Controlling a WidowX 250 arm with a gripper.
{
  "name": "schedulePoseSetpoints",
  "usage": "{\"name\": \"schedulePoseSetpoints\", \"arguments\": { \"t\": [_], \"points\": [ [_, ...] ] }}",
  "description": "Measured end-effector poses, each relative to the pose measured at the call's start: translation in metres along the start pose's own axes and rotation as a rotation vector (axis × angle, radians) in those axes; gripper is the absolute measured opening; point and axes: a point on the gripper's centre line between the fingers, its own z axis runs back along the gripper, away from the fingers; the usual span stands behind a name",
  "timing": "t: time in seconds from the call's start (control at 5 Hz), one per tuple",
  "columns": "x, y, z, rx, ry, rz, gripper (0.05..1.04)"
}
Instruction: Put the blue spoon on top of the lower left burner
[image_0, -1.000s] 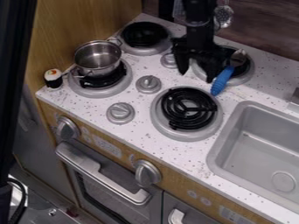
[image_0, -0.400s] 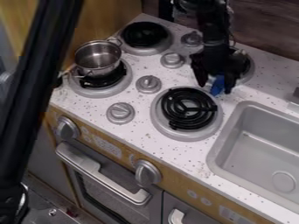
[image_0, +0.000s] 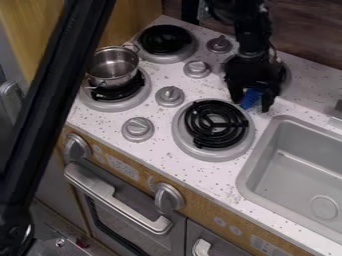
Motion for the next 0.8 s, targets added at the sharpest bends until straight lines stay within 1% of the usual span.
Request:
{"name": "schedulePoseSetpoints", "arguments": {
  "t": [0.4,0.6,0.8],
  "points": [
    [-0.004,0.001,-0.006,0.045,0.004,-0.021,0.427],
    [-0.01,0.001,-0.005,0.056,0.008,-0.024,0.409],
    [-0.018,-0.01,0.008,0.05,-0.015,-0.049,0.409]
  ]
}}
